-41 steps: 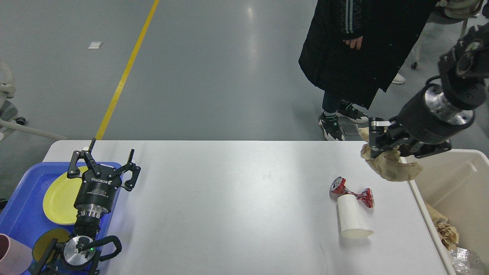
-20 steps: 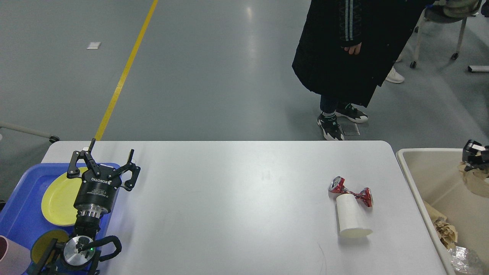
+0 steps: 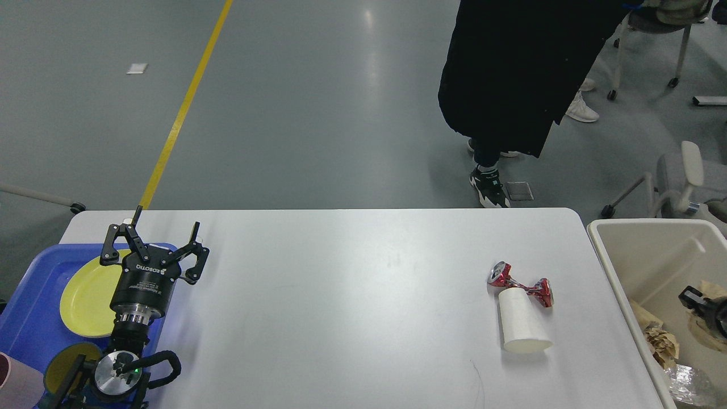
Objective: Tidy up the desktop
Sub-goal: 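Release the napkin into the bin with the right gripper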
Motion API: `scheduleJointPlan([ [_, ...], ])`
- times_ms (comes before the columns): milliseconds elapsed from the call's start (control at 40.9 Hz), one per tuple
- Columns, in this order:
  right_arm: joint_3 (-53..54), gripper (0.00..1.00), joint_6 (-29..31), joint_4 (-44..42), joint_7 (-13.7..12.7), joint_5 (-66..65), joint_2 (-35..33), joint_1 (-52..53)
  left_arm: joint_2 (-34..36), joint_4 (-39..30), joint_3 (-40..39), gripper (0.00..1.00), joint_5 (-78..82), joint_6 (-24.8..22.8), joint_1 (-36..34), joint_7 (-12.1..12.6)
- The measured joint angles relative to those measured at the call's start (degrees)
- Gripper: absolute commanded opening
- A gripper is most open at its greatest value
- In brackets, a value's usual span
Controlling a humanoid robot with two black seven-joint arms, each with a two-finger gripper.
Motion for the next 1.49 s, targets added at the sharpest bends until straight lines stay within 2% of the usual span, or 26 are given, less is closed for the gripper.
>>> scheduleJointPlan([
  [122, 3.9, 0.0, -3.9, -9.7, -2.8, 0.1, 5.6, -8.7, 0.0, 0.0, 0.0, 0.96, 0.0, 0.0, 0.0, 0.0],
  [195, 6.4, 0.0, -4.5, -12.5, -4.4, 0.1, 7.7, -11.9, 0.0, 0.0, 0.0, 0.96, 0.0, 0.0, 0.0, 0.0],
  [440, 7.5, 0.0, -7.3, -14.3, -6.6, 0.0, 10.4, -14.7, 0.0, 0.0, 0.0, 0.96, 0.0, 0.0, 0.0, 0.0],
  [464, 7.4, 0.05, -7.5, -14.3, -6.7, 0.0, 10.5, -14.7, 0.0, 0.0, 0.0, 0.96, 0.0, 0.0, 0.0, 0.0],
  [489, 7.4, 0.22, -7.8, -14.4, -6.7, 0.0, 10.5, -14.8, 0.0, 0.0, 0.0, 0.96, 0.0, 0.0, 0.0, 0.0],
  [586, 7.3, 1.0, -8.6, -14.4, -6.8, -0.1, 10.5, -14.8, 0.0, 0.0, 0.0, 0.96, 0.0, 0.0, 0.0, 0.0],
  [806, 7.9, 1.0, -13.6, -13.6, -6.6, -0.1, 10.7, -14.3, 0.0, 0.0, 0.0, 0.96, 0.0, 0.0, 0.0, 0.0],
  [1124, 8.0, 1.0, -13.5, -12.2, -6.6, -0.2, 10.8, -12.6, 0.0, 0.0, 0.0, 0.96, 0.0, 0.0, 0.0, 0.0],
  [1344, 7.2, 1.0, -12.6, -6.1, -6.6, -0.8, 8.1, -8.3, 0.0, 0.0, 0.0, 0.96, 0.0, 0.0, 0.0, 0.0],
  [1490, 4.1, 1.0, -10.8, 2.9, -6.6, -1.1, 3.7, 0.1, 0.0, 0.0, 0.0, 0.96, 0.0, 0.0, 0.0, 0.1],
])
